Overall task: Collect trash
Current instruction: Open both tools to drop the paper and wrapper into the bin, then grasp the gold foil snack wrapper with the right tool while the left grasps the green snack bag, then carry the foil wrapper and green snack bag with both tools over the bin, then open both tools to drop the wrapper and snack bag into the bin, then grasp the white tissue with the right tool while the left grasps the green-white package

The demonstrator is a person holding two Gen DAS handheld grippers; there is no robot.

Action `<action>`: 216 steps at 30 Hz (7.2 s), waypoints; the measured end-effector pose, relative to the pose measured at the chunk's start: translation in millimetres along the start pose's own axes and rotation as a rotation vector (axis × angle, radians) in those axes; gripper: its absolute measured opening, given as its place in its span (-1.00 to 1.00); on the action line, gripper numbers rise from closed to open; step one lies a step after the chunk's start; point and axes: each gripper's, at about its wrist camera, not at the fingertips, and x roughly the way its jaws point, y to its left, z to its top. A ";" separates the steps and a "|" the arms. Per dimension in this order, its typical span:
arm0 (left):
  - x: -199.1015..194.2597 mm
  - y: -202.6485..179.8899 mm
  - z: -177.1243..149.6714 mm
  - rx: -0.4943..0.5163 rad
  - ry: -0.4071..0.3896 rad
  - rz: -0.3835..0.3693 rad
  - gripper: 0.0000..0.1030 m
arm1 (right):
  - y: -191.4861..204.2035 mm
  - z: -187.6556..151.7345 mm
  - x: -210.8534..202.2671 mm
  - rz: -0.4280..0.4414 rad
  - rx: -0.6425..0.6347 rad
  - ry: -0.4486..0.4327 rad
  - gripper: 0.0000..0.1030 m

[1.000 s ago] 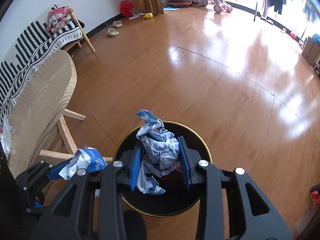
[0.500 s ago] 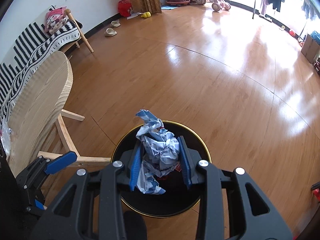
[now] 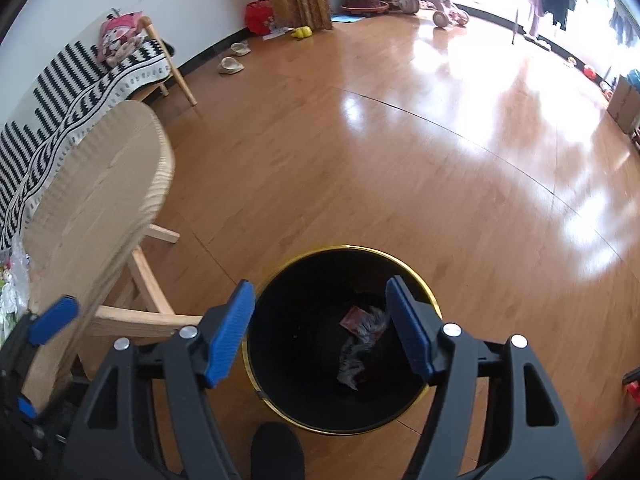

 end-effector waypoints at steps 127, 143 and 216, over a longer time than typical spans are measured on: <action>45.8 -48.3 -9.5 0.023 0.113 0.052 -0.83 | -49.6 1.2 20.8 0.028 0.078 0.023 0.38; 85.0 -59.3 -10.6 0.036 0.156 -0.045 0.05 | -75.5 -6.9 -3.9 -0.009 0.193 -0.058 0.47; -246.3 328.9 -153.5 -0.420 0.062 0.713 0.49 | 491.2 -72.9 -32.3 0.535 -0.666 -0.064 -0.55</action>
